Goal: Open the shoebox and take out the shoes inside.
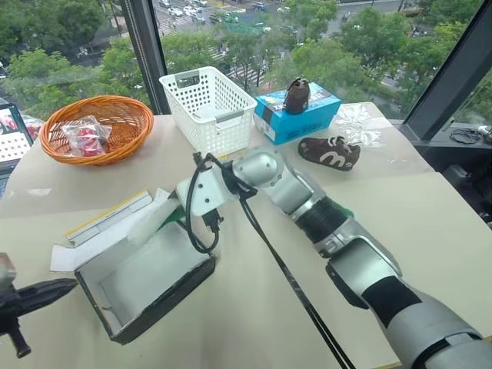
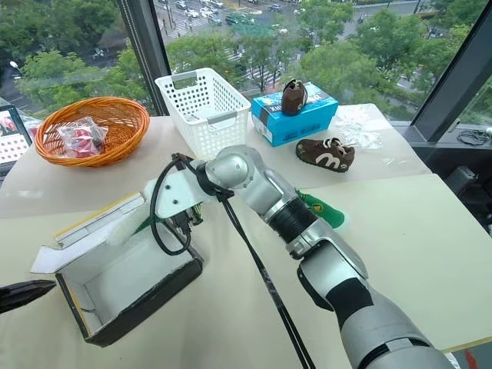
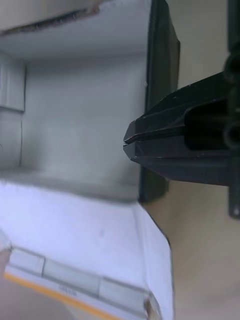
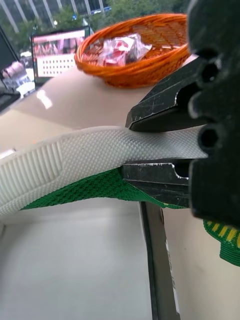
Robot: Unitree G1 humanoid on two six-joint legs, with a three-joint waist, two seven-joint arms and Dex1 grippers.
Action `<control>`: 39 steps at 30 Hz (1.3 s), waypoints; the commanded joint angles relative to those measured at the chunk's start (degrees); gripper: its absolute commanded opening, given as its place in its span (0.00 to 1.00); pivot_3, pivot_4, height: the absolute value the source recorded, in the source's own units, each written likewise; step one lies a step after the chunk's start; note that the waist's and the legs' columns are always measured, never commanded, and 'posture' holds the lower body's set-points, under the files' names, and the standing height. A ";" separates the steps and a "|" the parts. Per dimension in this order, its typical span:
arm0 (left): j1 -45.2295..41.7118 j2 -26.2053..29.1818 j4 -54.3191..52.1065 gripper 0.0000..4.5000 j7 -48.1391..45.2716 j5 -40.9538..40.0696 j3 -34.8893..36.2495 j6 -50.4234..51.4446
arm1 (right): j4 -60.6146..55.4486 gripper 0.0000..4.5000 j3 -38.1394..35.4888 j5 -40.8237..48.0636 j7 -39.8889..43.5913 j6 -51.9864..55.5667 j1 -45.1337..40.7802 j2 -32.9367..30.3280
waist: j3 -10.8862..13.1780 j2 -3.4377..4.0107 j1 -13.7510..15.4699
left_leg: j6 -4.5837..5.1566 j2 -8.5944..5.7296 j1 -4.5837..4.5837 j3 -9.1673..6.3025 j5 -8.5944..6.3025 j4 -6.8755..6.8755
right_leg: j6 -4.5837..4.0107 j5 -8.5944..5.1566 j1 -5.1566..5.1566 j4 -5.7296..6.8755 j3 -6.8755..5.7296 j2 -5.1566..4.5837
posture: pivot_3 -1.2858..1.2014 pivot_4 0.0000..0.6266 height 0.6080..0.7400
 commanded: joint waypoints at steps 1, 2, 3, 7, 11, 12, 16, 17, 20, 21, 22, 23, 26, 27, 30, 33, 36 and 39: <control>-2.10 -0.02 -2.64 0.00 2.29 -1.01 -5.05 0.37 | -6.26 0.15 -7.51 7.24 2.14 7.63 -2.19 -3.02 | 0.00 0.00 0.14 | 0.01 -0.01 -0.02 -0.01 0.00 0.01 | 0.00 0.00 0.00 -0.01 0.00 -0.01 | 0.52 0.24 0.93; -2.78 0.13 -2.64 0.00 2.76 -1.14 -5.73 0.53 | -7.23 0.15 -8.28 8.17 2.53 9.16 -2.17 -3.61 | 0.00 0.00 0.22 | 0.02 -0.01 -0.02 -0.01 -0.01 0.03 | 0.00 0.01 0.00 0.00 0.00 -0.01 | 0.52 0.24 0.93; -3.76 0.45 -2.72 0.00 3.09 -1.48 -6.60 0.79 | -8.91 0.15 -9.51 9.62 3.19 11.50 -2.03 -4.76 | -0.01 -0.01 0.20 | 0.06 -0.01 -0.03 -0.02 -0.03 0.04 | 0.00 0.01 0.00 0.00 -0.01 -0.01 | 0.52 0.24 0.93; -8.71 2.01 -1.69 0.00 4.21 -1.86 -10.41 1.19 | -17.44 0.15 -15.42 16.86 5.63 27.43 -0.56 -11.59 | -0.01 -0.01 0.23 | 0.19 0.00 -0.03 -0.04 -0.10 0.03 | -0.02 0.02 -0.01 0.02 -0.01 0.01 | 0.52 0.24 0.93; -12.87 3.15 -1.06 0.00 4.98 -2.02 -14.03 1.42 | -26.07 0.15 -18.57 24.13 8.74 48.29 3.11 -21.25 | -0.02 -0.03 1.00 | 0.27 -0.02 -0.05 -0.05 -0.15 0.04 | -0.01 0.02 -0.01 0.01 -0.04 -0.02 | 0.52 0.24 0.93; -13.65 3.41 -1.03 0.00 5.07 -2.17 -14.86 1.44 | -28.27 0.15 -18.83 26.13 10.17 52.82 4.70 -24.24 | -0.03 -0.04 1.16 | 0.38 -0.01 -0.05 -0.04 -0.21 0.05 | -0.01 0.02 0.00 -0.02 -0.04 -0.02 | 0.52 0.24 0.93; -17.15 4.40 -0.30 0.00 5.76 -2.52 -17.82 1.66 | -35.32 0.15 -18.82 31.79 13.52 66.03 12.59 -35.35 | -0.02 -0.04 1.63 | 0.55 -0.02 -0.08 0.01 -0.32 0.04 | 0.01 0.02 0.01 -0.10 -0.08 -0.03 | 0.52 0.24 0.93; -17.78 4.59 -0.04 0.00 5.82 -2.51 -18.31 1.71 | -36.55 0.15 -18.53 32.51 13.14 68.46 14.11 -36.96 | -0.01 -0.01 1.61 | 0.56 -0.03 -0.09 0.02 -0.32 0.04 | 0.02 0.03 0.00 -0.11 -0.07 -0.04 | 0.52 0.24 0.93; -19.49 4.84 0.64 0.00 5.89 -2.43 -20.00 1.88 | -40.21 0.15 -16.64 32.52 11.58 71.79 19.43 -41.23 | 0.00 0.00 1.25 | 0.56 -0.01 -0.07 0.08 -0.32 0.05 | 0.03 0.03 -0.01 -0.08 -0.03 0.01 | 0.52 0.24 0.93; -19.83 4.89 0.77 0.00 5.90 -2.28 -20.57 1.81 | -40.79 0.15 -16.65 33.19 10.86 73.58 20.51 -41.73 | 0.00 0.00 1.20 | 0.56 0.00 -0.03 0.08 -0.32 0.05 | 0.03 0.03 -0.01 -0.07 -0.01 0.04 | 0.52 0.24 0.93; -20.08 4.92 0.83 0.00 5.93 -2.18 -21.03 1.76 | -40.95 0.15 -16.80 33.92 10.09 75.57 21.16 -41.97 | 0.00 0.00 1.10 | 0.55 0.02 -0.01 0.10 -0.31 0.05 | 0.03 0.03 0.00 -0.07 0.02 0.07 | 0.52 0.24 0.93; -20.43 5.05 0.93 0.00 5.93 -2.18 -21.46 1.76 | -40.10 0.15 -17.34 35.12 9.63 78.06 21.35 -41.84 | 0.00 -0.01 1.07 | 0.53 0.02 0.01 0.12 -0.30 0.05 | 0.03 0.03 -0.01 -0.05 0.05 0.08 | 0.52 0.24 0.93; -21.33 5.39 1.21 0.00 6.06 -2.28 -22.23 1.80 | -37.45 0.15 -17.63 37.74 9.70 82.07 21.68 -42.48 | 0.00 -0.01 1.29 | 0.48 0.03 0.00 0.11 -0.25 0.18 | 0.01 0.04 -0.01 0.00 0.09 0.12 | 0.52 0.24 0.93; -21.66 5.57 1.36 0.00 6.03 -2.17 -22.57 1.66 | -35.51 0.15 -16.35 37.67 10.14 82.27 22.10 -43.15 | 0.00 -0.01 1.44 | 0.48 0.04 0.01 0.10 -0.24 0.24 | 0.02 0.04 0.01 0.02 0.08 0.13 | 0.52 0.24 0.93; -22.26 5.78 1.57 0.00 6.09 -2.00 -23.28 1.48 | -30.29 0.15 -12.52 35.55 9.70 80.47 22.79 -43.92 | 0.00 -0.01 1.67 | 0.55 0.03 -0.01 0.07 -0.22 0.38 | 0.13 0.08 0.08 -0.02 0.08 0.13 | 0.52 0.24 0.93; -22.40 5.77 1.19 0.00 6.27 -2.25 -23.53 1.76 | -24.11 0.15 -8.01 31.25 9.20 75.42 23.80 -44.43 | 0.00 -0.02 1.69 | 0.63 0.00 -0.04 0.08 -0.22 0.45 | 0.20 0.10 0.15 -0.06 0.10 0.09 | 0.52 0.24 0.93; -22.37 5.83 0.92 0.00 6.37 -2.36 -23.65 1.88 | -21.19 0.15 -4.89 28.28 9.25 72.02 25.00 -44.95 | 0.00 0.00 1.79 | 0.67 -0.01 -0.08 0.08 -0.24 0.47 | 0.16 0.15 0.16 -0.09 0.10 0.09 | 0.52 0.24 0.93; -22.43 5.76 0.67 0.00 6.65 -2.49 -23.80 2.03 | -16.19 0.15 -3.21 24.84 7.07 68.98 25.79 -43.71 | -0.08 -0.10 2.19 | 0.66 0.00 -0.02 0.03 -0.25 0.45 | 0.17 0.14 0.24 -0.10 0.05 0.13 | 0.52 0.24 0.93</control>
